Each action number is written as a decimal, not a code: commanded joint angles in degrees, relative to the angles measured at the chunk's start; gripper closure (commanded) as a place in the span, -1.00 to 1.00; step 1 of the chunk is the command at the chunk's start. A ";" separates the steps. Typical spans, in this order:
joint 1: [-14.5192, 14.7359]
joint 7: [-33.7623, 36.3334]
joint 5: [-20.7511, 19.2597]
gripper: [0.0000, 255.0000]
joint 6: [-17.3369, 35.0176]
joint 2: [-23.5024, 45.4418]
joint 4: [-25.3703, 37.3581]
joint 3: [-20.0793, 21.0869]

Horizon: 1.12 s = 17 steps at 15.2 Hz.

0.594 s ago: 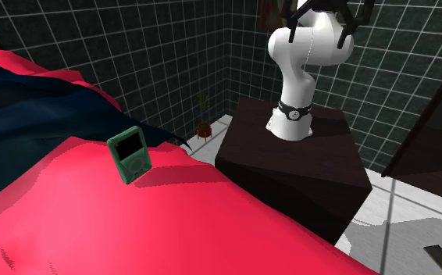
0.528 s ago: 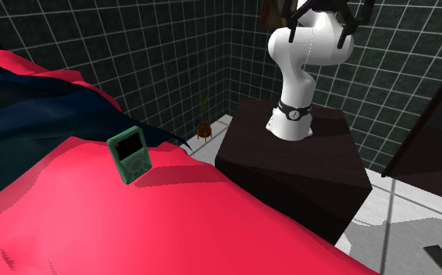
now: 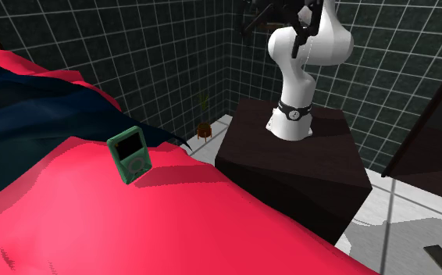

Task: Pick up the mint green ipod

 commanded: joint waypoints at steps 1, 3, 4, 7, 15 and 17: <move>0.25 -5.29 -1.82 -1.00 1.76 2.46 1.15 -2.72; 0.70 -10.27 -3.14 -1.00 3.66 5.66 2.95 -5.39; 0.95 -12.78 -3.63 -1.00 4.62 7.37 3.98 -6.67; 1.86 -20.33 -4.43 -1.00 7.44 12.96 7.55 -10.41; 4.13 -41.47 -0.67 -1.00 13.74 30.76 20.43 -18.73; 4.15 -47.00 1.63 -1.00 14.74 35.80 24.42 -20.09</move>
